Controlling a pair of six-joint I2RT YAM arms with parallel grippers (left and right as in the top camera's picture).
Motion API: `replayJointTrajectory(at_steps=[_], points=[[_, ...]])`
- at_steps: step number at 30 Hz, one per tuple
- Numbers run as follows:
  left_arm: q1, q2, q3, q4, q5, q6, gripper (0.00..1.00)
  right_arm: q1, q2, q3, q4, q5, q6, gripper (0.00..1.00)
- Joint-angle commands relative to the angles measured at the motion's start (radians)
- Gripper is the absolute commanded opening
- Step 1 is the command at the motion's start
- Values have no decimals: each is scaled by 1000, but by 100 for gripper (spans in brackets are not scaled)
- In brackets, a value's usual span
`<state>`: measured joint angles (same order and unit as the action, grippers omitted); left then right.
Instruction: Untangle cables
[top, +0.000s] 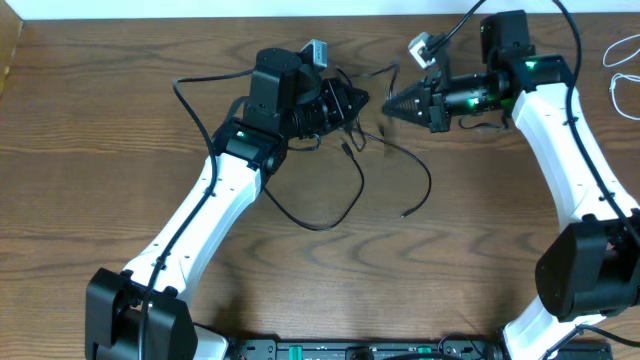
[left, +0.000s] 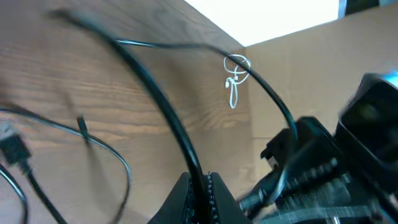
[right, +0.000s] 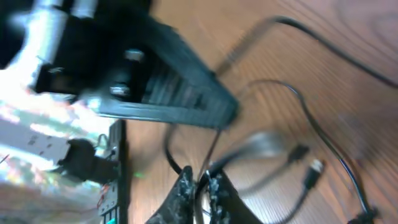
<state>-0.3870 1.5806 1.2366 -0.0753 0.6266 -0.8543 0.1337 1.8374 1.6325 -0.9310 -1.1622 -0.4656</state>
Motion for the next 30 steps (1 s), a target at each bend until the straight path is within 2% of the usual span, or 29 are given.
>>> replayJointTrajectory(at_steps=[1,8,13,22,30], points=[[7,0,12,12,21,-152,7,23,-6,2,2,-131,-90,9],[9,0,12,61,23,-305,7,71,-6,2,11,-130,-106,12],[9,0,12,112,52,-319,8,82,-6,2,13,-101,-112,16],[12,0,11,108,9,-311,7,86,-6,2,11,-17,-89,45],[12,0,11,108,-2,-360,7,154,-5,2,45,39,-89,47]])
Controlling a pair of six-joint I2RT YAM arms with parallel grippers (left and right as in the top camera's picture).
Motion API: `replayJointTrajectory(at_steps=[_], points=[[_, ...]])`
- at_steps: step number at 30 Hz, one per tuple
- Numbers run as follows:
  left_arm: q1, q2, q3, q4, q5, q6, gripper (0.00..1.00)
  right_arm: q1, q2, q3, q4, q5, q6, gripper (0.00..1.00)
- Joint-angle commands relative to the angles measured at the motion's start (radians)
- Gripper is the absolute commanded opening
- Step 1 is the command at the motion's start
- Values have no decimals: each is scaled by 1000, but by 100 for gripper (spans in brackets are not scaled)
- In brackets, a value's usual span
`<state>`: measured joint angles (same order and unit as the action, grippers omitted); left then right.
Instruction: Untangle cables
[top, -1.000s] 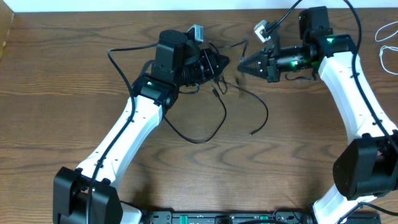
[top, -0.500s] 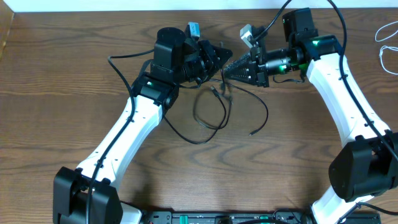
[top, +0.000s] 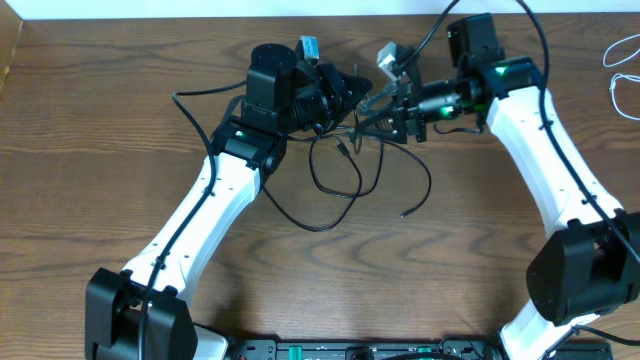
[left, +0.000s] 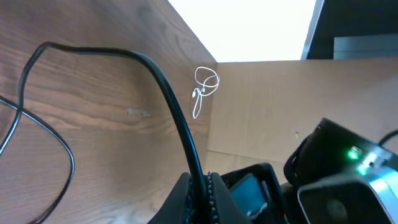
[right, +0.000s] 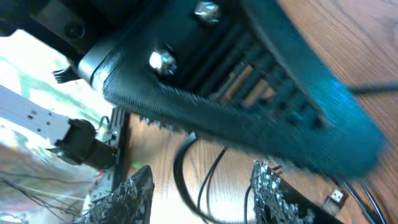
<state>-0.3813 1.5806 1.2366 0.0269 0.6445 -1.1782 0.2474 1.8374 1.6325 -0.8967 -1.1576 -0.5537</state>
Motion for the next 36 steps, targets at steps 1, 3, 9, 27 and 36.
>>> replayJointTrajectory(at_steps=[1,3,9,27,36], points=[[6,0,11,5,-28,-36,8,51,-5,2,15,50,-1,47],[6,0,11,4,-32,-35,7,66,-5,2,22,63,0,47],[6,0,11,4,-32,-35,7,84,-5,2,92,172,178,26],[80,0,11,-305,-359,274,26,123,-5,2,-128,783,456,1],[179,0,11,-455,-309,352,37,203,-4,-22,-160,978,444,1]])
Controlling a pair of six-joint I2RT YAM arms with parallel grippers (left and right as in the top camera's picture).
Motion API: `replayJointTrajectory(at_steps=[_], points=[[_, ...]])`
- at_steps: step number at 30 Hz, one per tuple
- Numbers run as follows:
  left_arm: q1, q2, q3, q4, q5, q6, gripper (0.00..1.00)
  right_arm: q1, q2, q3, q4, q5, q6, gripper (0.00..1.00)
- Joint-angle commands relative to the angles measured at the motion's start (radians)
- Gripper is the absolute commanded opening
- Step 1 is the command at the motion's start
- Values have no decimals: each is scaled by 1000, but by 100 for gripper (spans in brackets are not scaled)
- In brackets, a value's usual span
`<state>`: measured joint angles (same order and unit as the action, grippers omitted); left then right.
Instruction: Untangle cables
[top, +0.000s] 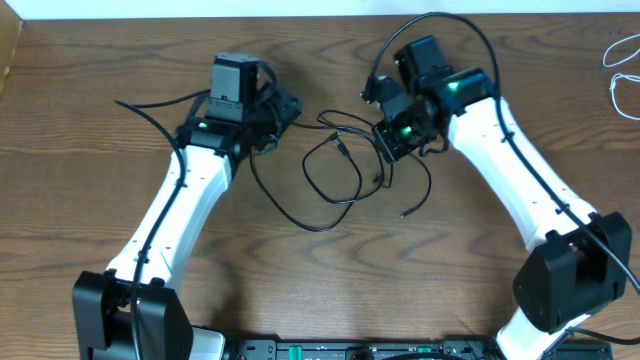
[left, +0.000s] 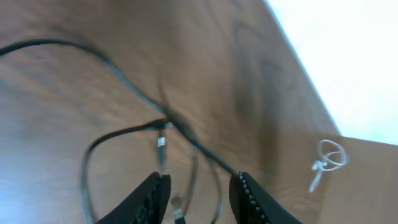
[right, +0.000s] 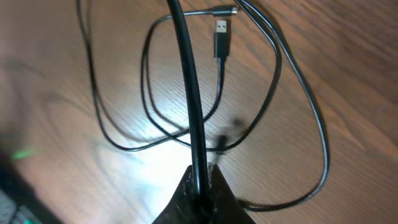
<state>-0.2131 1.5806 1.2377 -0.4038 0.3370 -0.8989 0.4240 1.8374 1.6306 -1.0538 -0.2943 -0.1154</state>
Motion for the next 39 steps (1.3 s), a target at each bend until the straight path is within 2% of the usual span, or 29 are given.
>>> replayJointTrajectory(at_steps=[1,7,15,17,19,21,24,26,29,35,39], points=[[14,0,10,-41,-2,98,37,40,-2,-29,-1,148,4,1],[40,0,10,-68,-2,200,38,130,33,-87,13,316,-82,1],[113,0,10,-97,-2,200,38,186,161,-91,-33,322,-118,7],[124,0,10,-110,-2,200,38,186,192,-91,-48,321,-117,11],[130,0,10,-117,-2,212,38,186,213,-91,-55,319,-117,20],[130,0,10,-119,-2,226,38,185,225,-91,-54,318,-96,36],[130,0,10,-119,-2,226,38,180,227,-91,-48,317,-52,52],[130,0,10,-119,-2,226,38,177,227,-91,-46,314,-42,56],[130,0,10,-119,-2,226,38,177,229,-92,-42,309,-66,57],[130,0,10,-119,-2,226,38,176,229,-109,-19,226,-250,57],[130,0,10,-119,-2,226,38,176,229,-155,31,224,-333,61]])
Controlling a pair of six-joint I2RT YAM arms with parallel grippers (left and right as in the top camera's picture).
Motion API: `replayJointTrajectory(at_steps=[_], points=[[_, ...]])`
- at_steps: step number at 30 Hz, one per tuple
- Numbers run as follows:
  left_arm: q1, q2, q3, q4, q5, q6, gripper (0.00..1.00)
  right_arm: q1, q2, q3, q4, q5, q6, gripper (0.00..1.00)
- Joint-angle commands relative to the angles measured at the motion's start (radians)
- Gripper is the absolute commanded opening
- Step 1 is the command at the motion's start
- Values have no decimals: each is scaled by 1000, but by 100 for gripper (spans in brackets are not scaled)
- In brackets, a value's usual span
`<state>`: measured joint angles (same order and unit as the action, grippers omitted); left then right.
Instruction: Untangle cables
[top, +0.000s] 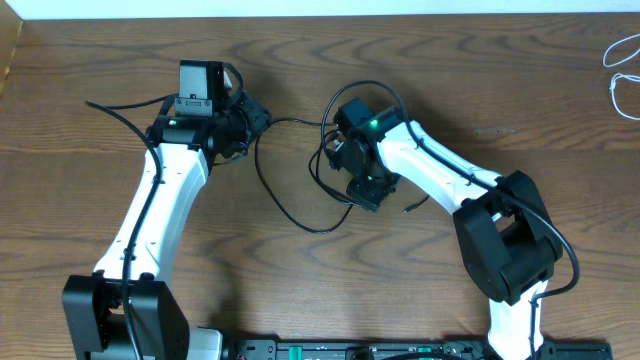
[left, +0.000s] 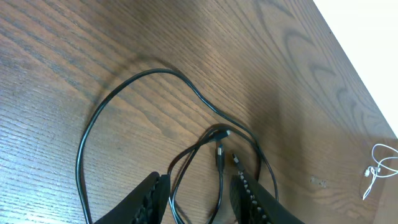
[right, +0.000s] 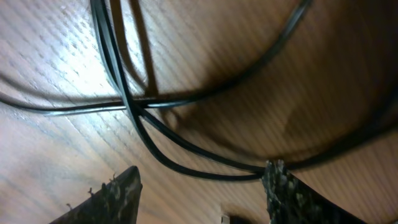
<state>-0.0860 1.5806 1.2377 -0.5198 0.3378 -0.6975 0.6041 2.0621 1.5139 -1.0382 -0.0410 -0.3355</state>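
Black cables lie tangled on the wooden table, with a thick loop and thinner strands crossing at the middle. My left gripper stands open at the tangle's left; in its wrist view the gripper hangs above the cable loop and two small plugs, holding nothing. My right gripper is open, low over the tangle's right side. In its own view the gripper has crossing cable strands just ahead of its fingers.
A white cable lies coiled at the far right back corner, also seen as a small white cable in the left wrist view. A loose cable end points towards the front right of the tangle.
My right gripper was shut on a thick black cable above the tangle; now it is open, lower and nearer the front. The left gripper, still open, sits further left.
Both grippers were shut on cable, close together at the back middle. Then the right stood open against the left, which still held cable. Then the left was open and the right held the thick cable. Now both are open and the cables lie on the table.
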Motion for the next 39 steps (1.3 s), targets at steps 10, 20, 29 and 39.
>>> replayJointTrajectory(at_steps=[10,20,29,39], points=[[3,0,10,-3,-3,33,38,-8,5,-157,164,-30,-197,54],[3,0,10,-4,-11,33,38,-9,4,-143,168,-29,-90,1],[3,0,10,-16,-10,32,38,-43,-7,130,10,-33,12,1],[3,0,10,-38,-11,32,38,-217,-72,578,-143,-227,186,1]])
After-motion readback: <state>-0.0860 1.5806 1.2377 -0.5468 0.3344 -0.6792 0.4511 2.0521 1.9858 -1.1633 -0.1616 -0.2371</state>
